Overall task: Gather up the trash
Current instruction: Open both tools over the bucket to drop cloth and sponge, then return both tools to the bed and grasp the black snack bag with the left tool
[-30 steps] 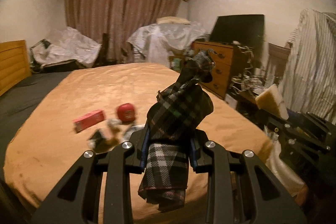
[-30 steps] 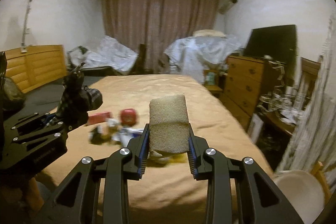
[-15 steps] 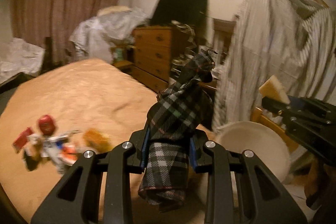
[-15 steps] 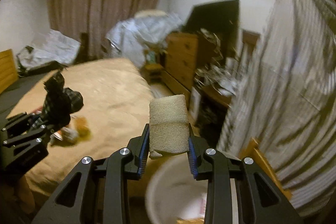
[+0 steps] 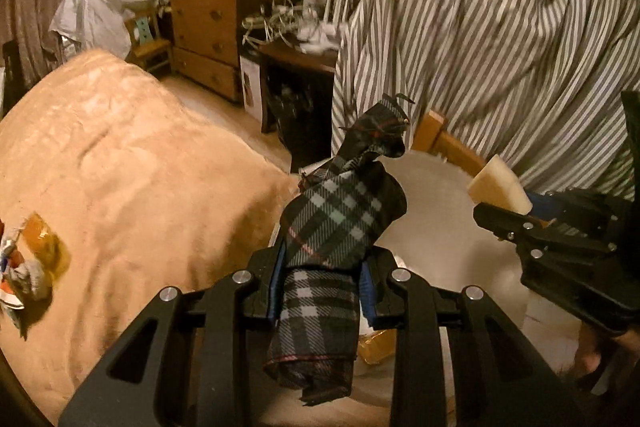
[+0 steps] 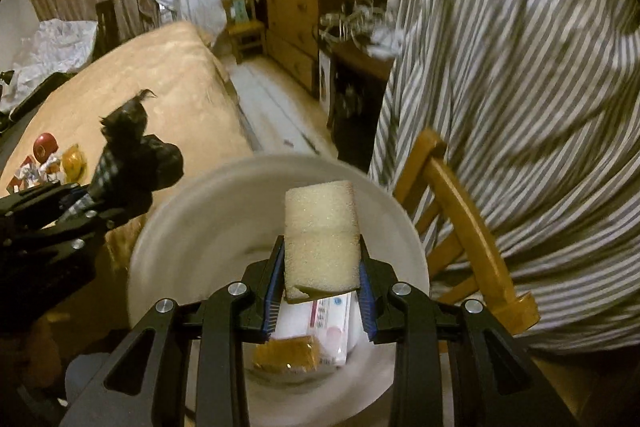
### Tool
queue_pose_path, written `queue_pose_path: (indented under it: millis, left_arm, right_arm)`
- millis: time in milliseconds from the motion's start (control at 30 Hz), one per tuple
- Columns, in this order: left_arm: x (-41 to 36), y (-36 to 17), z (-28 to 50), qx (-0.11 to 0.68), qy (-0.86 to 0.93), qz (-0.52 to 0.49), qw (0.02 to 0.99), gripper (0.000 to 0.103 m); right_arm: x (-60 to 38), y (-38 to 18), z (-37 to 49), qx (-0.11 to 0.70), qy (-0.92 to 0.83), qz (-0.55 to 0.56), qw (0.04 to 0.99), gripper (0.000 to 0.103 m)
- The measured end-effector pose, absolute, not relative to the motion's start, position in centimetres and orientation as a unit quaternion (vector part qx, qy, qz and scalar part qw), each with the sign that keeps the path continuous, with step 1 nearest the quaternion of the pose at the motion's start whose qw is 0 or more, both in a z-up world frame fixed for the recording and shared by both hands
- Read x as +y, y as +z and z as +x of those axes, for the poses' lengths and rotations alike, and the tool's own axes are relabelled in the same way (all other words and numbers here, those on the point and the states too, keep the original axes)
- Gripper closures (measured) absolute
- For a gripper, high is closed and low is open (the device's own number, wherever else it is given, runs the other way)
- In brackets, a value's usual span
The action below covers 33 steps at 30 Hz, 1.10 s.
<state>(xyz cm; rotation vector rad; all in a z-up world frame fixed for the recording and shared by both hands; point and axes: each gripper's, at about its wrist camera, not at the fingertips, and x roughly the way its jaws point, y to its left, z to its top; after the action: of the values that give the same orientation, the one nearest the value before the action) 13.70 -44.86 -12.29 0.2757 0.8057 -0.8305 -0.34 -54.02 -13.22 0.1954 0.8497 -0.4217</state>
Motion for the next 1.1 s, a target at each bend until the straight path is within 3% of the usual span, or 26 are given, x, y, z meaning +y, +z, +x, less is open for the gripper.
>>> queue_pose_path:
  millis: [367, 400, 433, 467, 500, 867, 1100]
  left_arm:
    - [-45.4, -13.9, 14.0, 0.394, -0.389, 0.142, 0.821, 0.073]
    - [-45.5, -14.0, 14.0, 0.395, -0.39, 0.145, 0.819, 0.061]
    - [-45.7, -14.0, 13.9, 0.395, -0.386, 0.148, 0.82, 0.051]
    - [-45.6, -14.0, 13.9, 0.393, -0.383, 0.148, 0.823, 0.033]
    - [-45.5, -14.0, 14.0, 0.389, -0.38, 0.147, 0.826, 0.028]
    - [-44.8, -13.3, 13.9, 0.384, -0.376, 0.144, 0.831, 0.028]
    - [-41.7, -12.3, 13.4, 0.368, -0.366, 0.138, 0.844, 0.028]
  right_arm:
    - [-53.8, -15.0, 0.5, 0.419, -0.195, 0.108, 0.88, 0.07]
    - [-53.6, -15.0, 0.5, 0.418, -0.196, 0.109, 0.88, 0.067]
    - [-53.4, -14.8, 0.4, 0.416, -0.197, 0.111, 0.881, 0.055]
    - [-53.5, -14.7, 0.3, 0.412, -0.196, 0.117, 0.882, 0.048]
    - [-53.4, -14.6, 0.1, 0.407, -0.195, 0.122, 0.884, 0.041]
    - [-52.6, -13.8, -1.3, 0.385, -0.201, 0.128, 0.892, 0.04]
    - [-48.6, -11.0, -2.9, 0.319, -0.198, 0.093, 0.922, 0.026]
